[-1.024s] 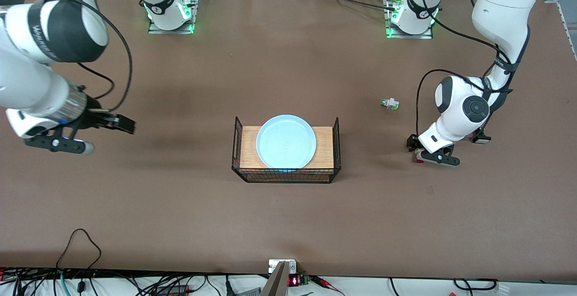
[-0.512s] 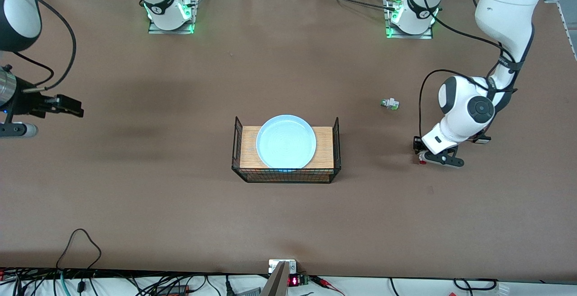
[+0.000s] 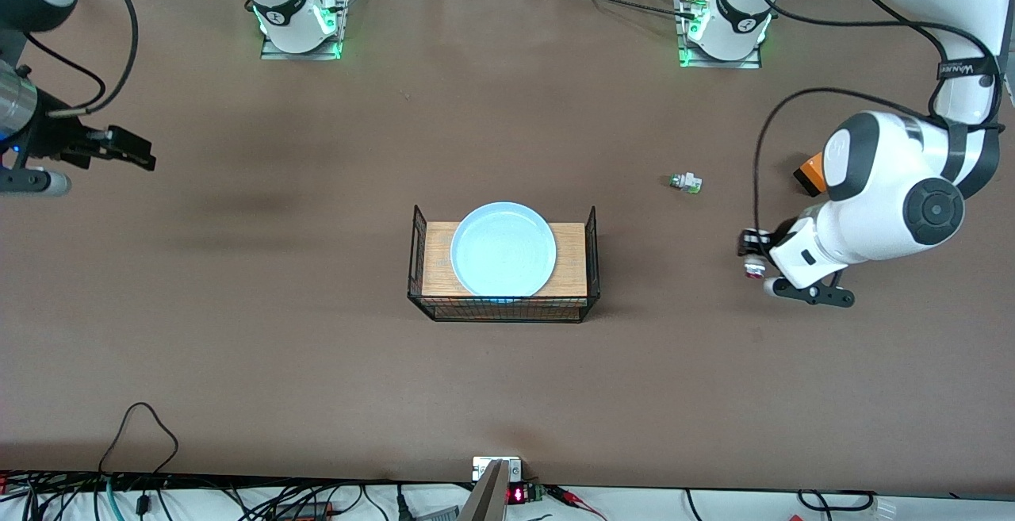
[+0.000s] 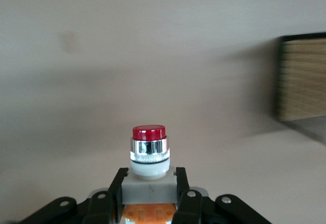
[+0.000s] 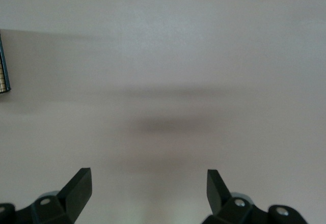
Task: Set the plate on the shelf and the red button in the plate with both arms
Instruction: 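Carry the red button with the left gripper over the plate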
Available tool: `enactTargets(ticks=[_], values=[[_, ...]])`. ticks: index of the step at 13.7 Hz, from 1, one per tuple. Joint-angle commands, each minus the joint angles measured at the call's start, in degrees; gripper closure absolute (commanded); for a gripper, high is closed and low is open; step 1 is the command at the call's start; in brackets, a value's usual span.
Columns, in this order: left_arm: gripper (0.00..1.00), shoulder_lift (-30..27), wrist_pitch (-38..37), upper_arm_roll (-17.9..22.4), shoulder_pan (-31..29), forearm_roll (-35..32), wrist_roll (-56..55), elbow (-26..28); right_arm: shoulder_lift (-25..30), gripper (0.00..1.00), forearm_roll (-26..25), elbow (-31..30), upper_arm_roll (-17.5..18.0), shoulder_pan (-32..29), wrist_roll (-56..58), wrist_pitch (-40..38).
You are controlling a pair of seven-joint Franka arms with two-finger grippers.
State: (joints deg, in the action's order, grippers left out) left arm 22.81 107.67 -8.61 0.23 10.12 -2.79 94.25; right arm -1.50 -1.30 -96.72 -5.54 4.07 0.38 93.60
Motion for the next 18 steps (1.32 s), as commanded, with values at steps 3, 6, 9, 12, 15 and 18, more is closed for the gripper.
enactTargets(ticks=[3, 6, 9, 12, 15, 18], values=[[0.8, 1.8, 0.9, -6.0, 3.2, 13.9, -24.1, -6.8, 1.3, 0.0, -0.4, -0.8, 0.4, 0.1, -0.8, -0.3], [0.79, 2.1, 10.7, -5.8, 10.8, 17.0, -36.6, -7.8, 0.3, 0.0, -0.4, -0.3, 0.6, 0.3, -1.3, -0.3], [0.76, 8.1, 18.9, -5.2, 16.6, 16.6, -40.4, -14.6, 0.2, 0.0, -0.4, -0.1, 0.7, 0.5, -1.6, 0.1], [0.76, 11.1, 25.3, -5.0, 19.8, 9.6, -41.8, -14.7, 0.3, 0.0, -0.5, -0.1, 0.7, 0.5, -1.7, 0.7], [0.76, 13.2, 25.3, -4.7, 23.8, -0.6, -45.1, -14.9, 0.2, 0.0, -0.5, -0.1, 0.7, 0.5, -1.7, 0.7], [0.76, 14.5, 25.3, -4.7, 25.5, -6.9, -46.3, -14.9, 0.2, 0.0, -0.5, -0.1, 0.8, 0.9, -1.1, 0.4]])
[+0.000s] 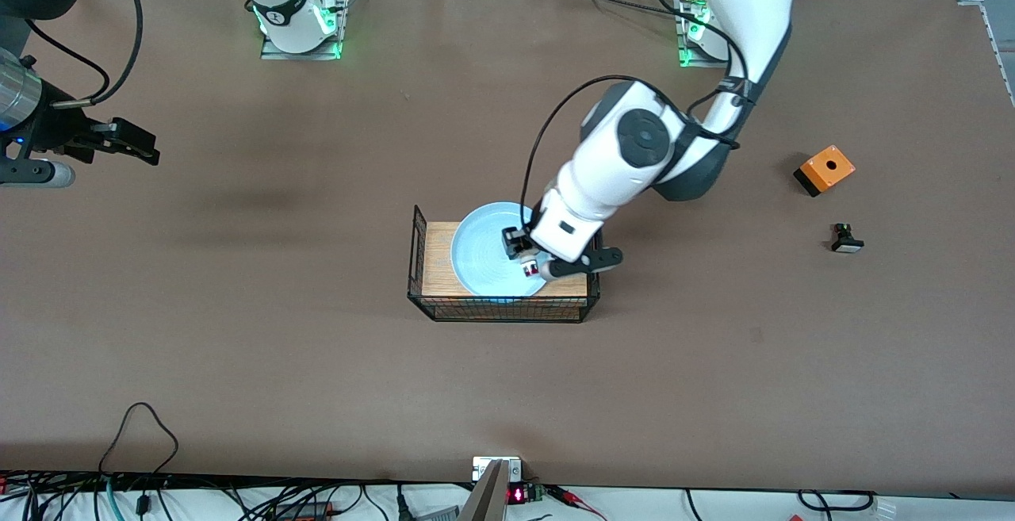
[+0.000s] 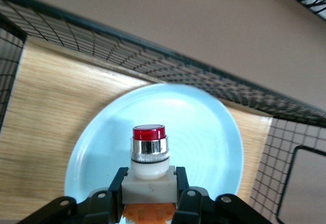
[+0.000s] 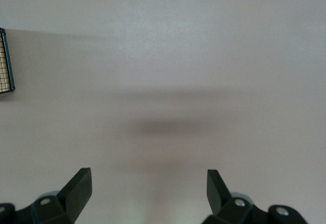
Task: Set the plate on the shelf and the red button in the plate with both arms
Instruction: 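Lower the red button onto the plate and open the left gripper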
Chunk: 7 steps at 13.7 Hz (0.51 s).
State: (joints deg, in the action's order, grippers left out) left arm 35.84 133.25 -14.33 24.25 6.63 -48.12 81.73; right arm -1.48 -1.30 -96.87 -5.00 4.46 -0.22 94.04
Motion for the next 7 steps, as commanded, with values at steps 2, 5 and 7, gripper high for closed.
enactTargets(ticks=[2, 5, 7], values=[[0.76, 2.4, -0.3, 1.0, 2.5, -7.2, -1.0, -2.4, 0.2, 0.0, -0.5, 0.1, 0.2, 0.6, -0.5, 0.2], [0.47, 2.7, -0.5, 0.9, 3.1, -7.7, -1.2, -2.4, 0.2, 0.0, -0.5, 0.1, 0.2, 0.6, -0.7, 0.4], [0.0, 2.3, -0.7, 0.8, 2.9, -7.3, -1.6, -2.4, 0.2, 0.0, -0.5, 0.1, 0.3, 0.8, -0.7, 0.4]])
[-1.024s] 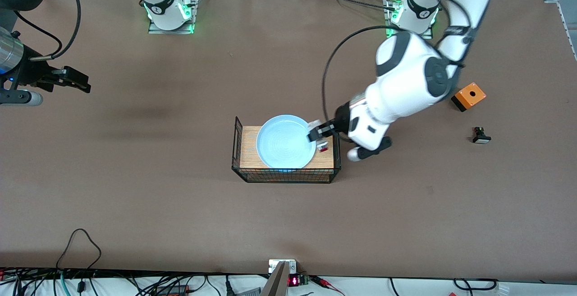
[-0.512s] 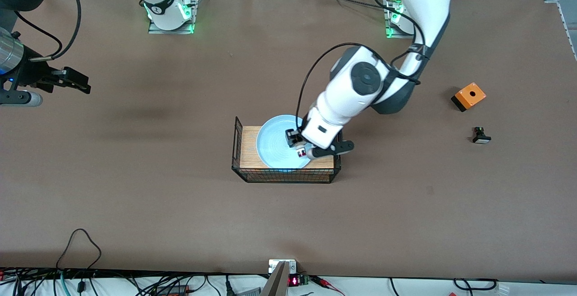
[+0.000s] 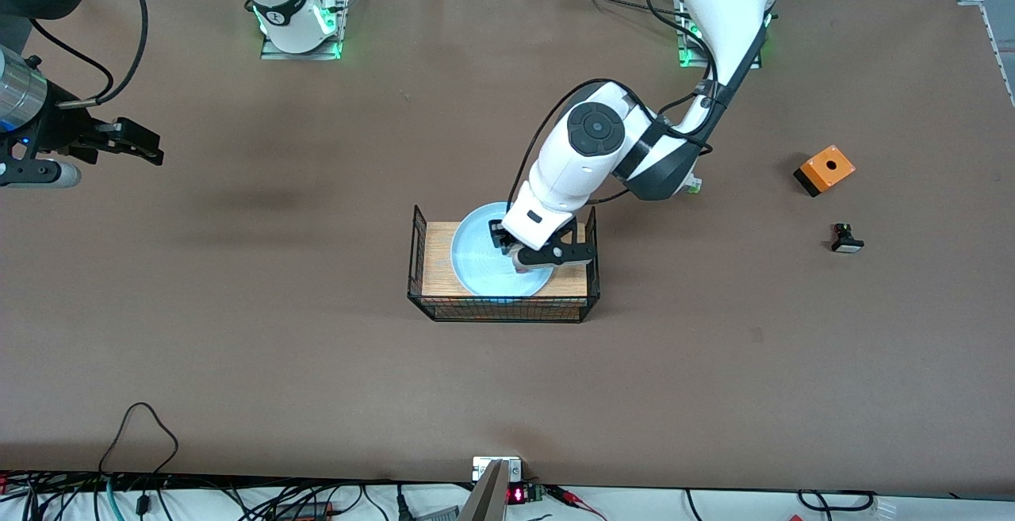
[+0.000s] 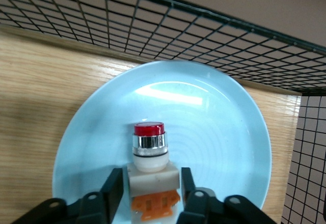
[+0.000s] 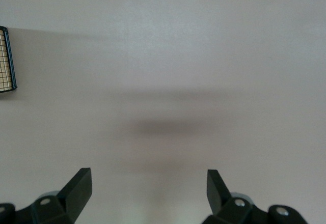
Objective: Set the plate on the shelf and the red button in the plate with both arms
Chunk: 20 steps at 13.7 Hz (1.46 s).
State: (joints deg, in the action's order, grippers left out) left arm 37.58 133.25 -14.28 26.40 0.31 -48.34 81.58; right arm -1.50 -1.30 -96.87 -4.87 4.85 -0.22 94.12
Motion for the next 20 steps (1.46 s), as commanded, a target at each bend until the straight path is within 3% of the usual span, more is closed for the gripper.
enactTargets(ticks=[1, 4, 8, 13, 17, 18, 20], values=[[0.0, 0.1, -1.1, 0.7, 0.8, -0.9, -3.1, -2.2, 0.2, 0.0, -0.5, 0.1, 0.1, 0.4, -0.7, 0.3], [0.0, -4.0, -3.9, 0.6, 0.1, -1.1, -4.2, -2.3, 0.2, 0.0, -0.5, 0.1, 0.1, 0.4, -0.8, 0.3], [0.0, -11.6, -20.2, 1.0, -2.5, -1.8, -2.0, -2.5, 0.4, 0.0, -0.5, 0.1, 0.0, 0.4, -0.9, 0.3], [0.0, -19.7, -40.0, 1.0, -9.2, -11.1, 27.4, -2.6, 0.6, 0.0, -0.5, 0.2, 0.0, 0.3, -0.1, -0.2], [0.0, -24.5, -44.4, 1.1, -22.6, -9.8, 48.3, -2.0, 0.8, 0.0, -0.2, 0.8, 0.0, 0.3, 0.3, -0.2], [0.0, -26.0, -44.4, 2.1, -24.7, -7.6, 49.1, -0.8, 0.8, 0.0, -0.2, 0.8, 0.0, 0.3, 0.5, -0.4], [0.0, -29.8, -44.0, 11.2, -24.6, 2.8, 51.3, 4.4, 1.4, 0.0, 0.2, 0.5, -0.1, 0.3, 2.1, -0.5]])
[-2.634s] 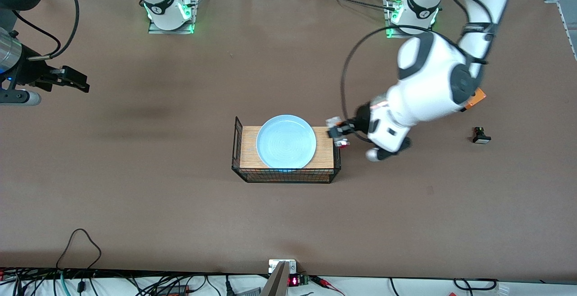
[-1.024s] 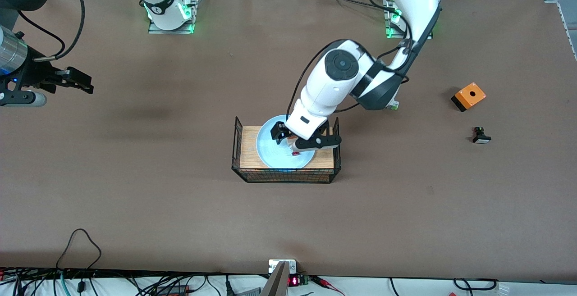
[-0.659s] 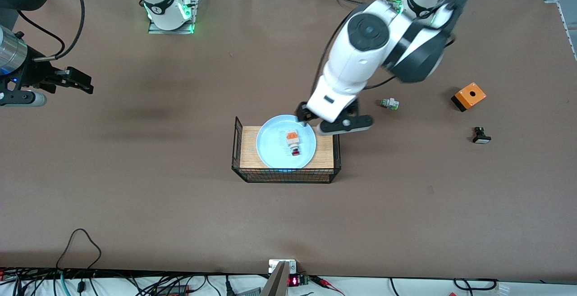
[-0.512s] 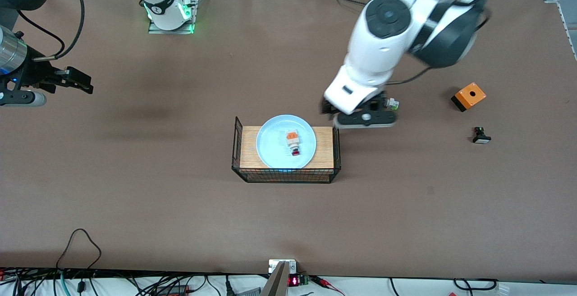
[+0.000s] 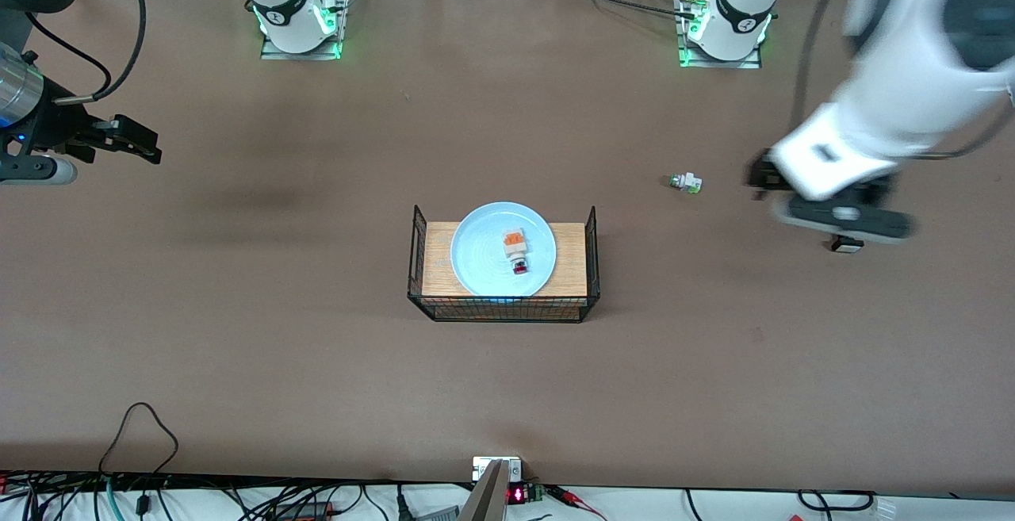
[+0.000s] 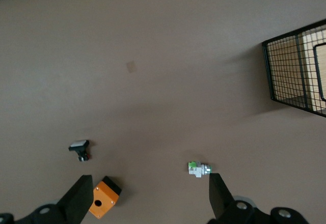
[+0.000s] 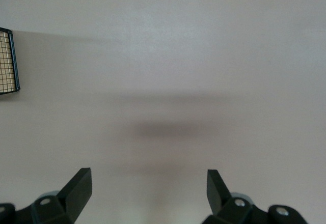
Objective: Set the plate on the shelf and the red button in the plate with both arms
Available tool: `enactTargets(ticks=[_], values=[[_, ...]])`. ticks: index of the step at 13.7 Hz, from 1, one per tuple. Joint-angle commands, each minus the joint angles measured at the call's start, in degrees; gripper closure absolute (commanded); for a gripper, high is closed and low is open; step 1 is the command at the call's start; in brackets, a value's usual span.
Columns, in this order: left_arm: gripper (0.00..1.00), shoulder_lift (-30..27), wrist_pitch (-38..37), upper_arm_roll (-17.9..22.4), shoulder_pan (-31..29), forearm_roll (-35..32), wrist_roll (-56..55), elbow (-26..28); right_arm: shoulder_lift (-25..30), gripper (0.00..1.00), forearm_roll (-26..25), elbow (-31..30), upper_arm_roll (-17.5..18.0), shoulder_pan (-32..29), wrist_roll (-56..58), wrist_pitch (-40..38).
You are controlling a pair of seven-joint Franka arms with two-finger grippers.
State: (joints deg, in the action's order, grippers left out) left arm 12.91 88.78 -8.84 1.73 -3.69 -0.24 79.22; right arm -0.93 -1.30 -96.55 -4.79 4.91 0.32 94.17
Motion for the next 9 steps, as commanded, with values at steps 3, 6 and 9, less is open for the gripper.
enactTargets(ticks=[3, 6, 9], values=[[0.0, -12.3, 8.3, 8.1, 1.3, 1.9, 7.8, 16.0, 1.0, 0.0, 0.2, 0.2, -0.1, 0.2, 1.2, -0.6], [0.0, -13.5, 3.4, 9.9, 1.5, 2.2, 5.1, 16.9, 1.0, 0.0, 0.2, 0.4, -0.1, 0.2, 1.3, -0.4], [0.0, -13.5, 2.5, 10.9, 1.6, 2.9, 5.2, 16.7, 1.0, 0.0, 0.2, 0.5, -0.1, 0.2, 1.7, -0.6]])
